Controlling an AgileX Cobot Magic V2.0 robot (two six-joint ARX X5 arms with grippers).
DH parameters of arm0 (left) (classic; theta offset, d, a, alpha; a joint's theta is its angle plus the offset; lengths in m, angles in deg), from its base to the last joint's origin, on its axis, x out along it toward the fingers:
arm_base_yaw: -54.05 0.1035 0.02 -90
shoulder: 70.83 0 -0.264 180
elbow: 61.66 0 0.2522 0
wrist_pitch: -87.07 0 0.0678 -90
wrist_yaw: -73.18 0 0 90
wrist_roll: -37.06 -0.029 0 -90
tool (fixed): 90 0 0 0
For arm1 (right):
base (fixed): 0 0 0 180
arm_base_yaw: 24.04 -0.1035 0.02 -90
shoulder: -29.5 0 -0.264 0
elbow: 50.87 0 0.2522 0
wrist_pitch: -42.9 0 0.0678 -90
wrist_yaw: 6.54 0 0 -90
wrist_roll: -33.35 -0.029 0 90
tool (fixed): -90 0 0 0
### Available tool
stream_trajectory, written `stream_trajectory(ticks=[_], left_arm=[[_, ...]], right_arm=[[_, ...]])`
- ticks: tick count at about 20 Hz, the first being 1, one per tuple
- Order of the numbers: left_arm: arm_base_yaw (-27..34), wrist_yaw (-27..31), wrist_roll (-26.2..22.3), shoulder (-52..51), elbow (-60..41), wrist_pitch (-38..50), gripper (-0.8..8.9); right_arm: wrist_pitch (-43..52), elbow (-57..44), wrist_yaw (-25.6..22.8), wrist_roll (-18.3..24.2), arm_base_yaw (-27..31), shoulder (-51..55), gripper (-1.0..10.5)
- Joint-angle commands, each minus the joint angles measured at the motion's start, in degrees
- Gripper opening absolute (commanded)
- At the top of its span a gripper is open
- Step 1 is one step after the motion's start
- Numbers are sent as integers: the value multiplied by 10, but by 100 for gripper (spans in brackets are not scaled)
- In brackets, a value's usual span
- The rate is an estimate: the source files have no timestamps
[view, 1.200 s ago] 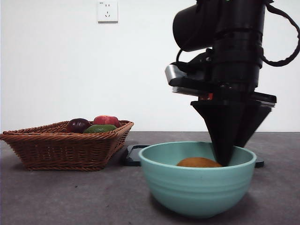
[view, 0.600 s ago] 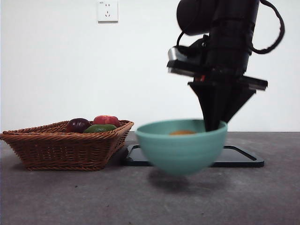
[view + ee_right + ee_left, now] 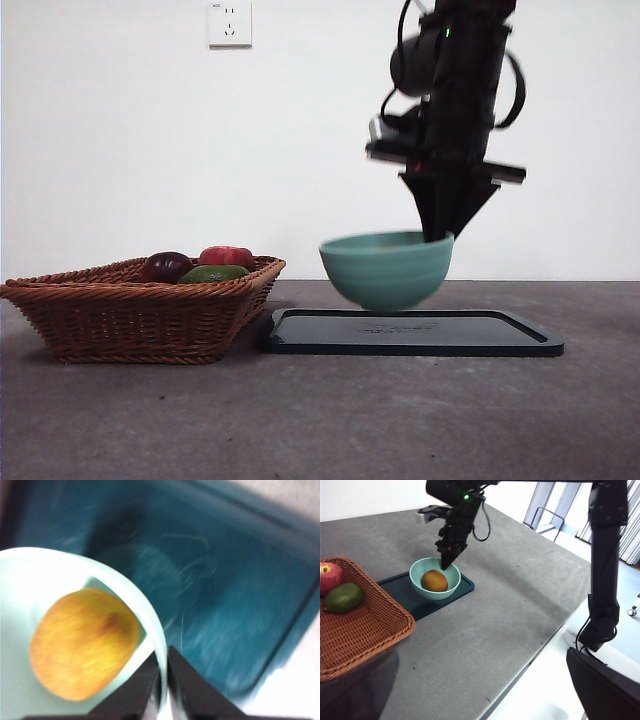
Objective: Pick up the wifruite, put it on the bowl, pick up the plate, put it on desk
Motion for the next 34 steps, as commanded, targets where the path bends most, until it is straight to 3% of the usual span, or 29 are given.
stream_trajectory(ticks=[1, 8, 11, 14, 16, 19, 26, 31, 34], left_arm=[[-6, 1, -1, 1, 6, 7, 563], [-6, 1, -2, 1, 6, 7, 563], [-6, 1, -1, 1, 6, 7, 563], [-6, 1, -1, 1, 6, 7, 563], [-6, 1, -1, 1, 6, 7, 563], [-6, 1, -1, 1, 6, 7, 563], [-6, 1, -2, 1, 6, 7, 563], [-6, 1, -4, 1, 6, 7, 563], [-6, 1, -8, 1, 6, 6, 563]], right_arm=[[15, 25, 3, 17, 2, -41, 9], [37, 25, 27, 33, 8, -72, 11], [46, 25, 25, 28, 9, -72, 202], [35, 39, -59, 23, 9, -65, 321], [2, 76, -77, 23, 9, -42, 434], [-63, 107, -77, 23, 4, 33, 548], [-162, 92, -70, 23, -9, 265, 548], [-162, -34, -32, 20, -27, 438, 547], [-142, -153, -26, -25, -51, 555, 548]])
